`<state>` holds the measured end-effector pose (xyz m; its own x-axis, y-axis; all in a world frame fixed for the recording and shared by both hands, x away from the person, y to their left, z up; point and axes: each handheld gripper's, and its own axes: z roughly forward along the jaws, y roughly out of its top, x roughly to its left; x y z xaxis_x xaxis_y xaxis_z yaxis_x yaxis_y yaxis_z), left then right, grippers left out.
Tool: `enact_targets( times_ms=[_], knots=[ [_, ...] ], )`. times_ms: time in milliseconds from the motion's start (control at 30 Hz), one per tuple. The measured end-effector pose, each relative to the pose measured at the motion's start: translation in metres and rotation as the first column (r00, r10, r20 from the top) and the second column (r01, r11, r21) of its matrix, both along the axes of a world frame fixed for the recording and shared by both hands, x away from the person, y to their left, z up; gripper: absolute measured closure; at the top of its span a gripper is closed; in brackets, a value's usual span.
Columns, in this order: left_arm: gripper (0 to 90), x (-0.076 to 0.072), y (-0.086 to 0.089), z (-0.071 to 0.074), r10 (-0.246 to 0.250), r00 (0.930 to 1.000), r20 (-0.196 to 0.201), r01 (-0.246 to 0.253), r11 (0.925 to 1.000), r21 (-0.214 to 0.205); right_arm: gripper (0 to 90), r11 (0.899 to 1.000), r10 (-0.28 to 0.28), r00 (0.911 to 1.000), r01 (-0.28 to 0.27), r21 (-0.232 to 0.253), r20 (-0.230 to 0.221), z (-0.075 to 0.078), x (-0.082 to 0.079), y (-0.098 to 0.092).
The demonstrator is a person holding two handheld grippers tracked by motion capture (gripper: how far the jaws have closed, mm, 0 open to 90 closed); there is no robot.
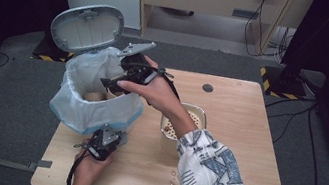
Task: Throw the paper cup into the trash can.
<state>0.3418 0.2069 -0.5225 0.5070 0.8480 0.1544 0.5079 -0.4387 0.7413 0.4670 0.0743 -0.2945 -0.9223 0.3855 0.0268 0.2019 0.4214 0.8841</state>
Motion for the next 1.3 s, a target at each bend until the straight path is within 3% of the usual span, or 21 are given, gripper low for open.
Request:
enact_targets(
  times_ms=[867,1300],
  knots=[
    [87.0,0.000,0.000,0.000,0.000,1.0000,0.000,0.000,1.0000,0.002,8.0,0.998,-0.063,0.9980,0.062,0.025,0.007,0.007,0.004,-0.029],
    [87.0,0.000,0.000,0.000,-0.001,1.0000,0.001,0.001,1.0000,0.000,7.9,0.994,-0.102,0.9947,0.102,0.032,0.010,0.010,0.009,-0.057]
  ],
)
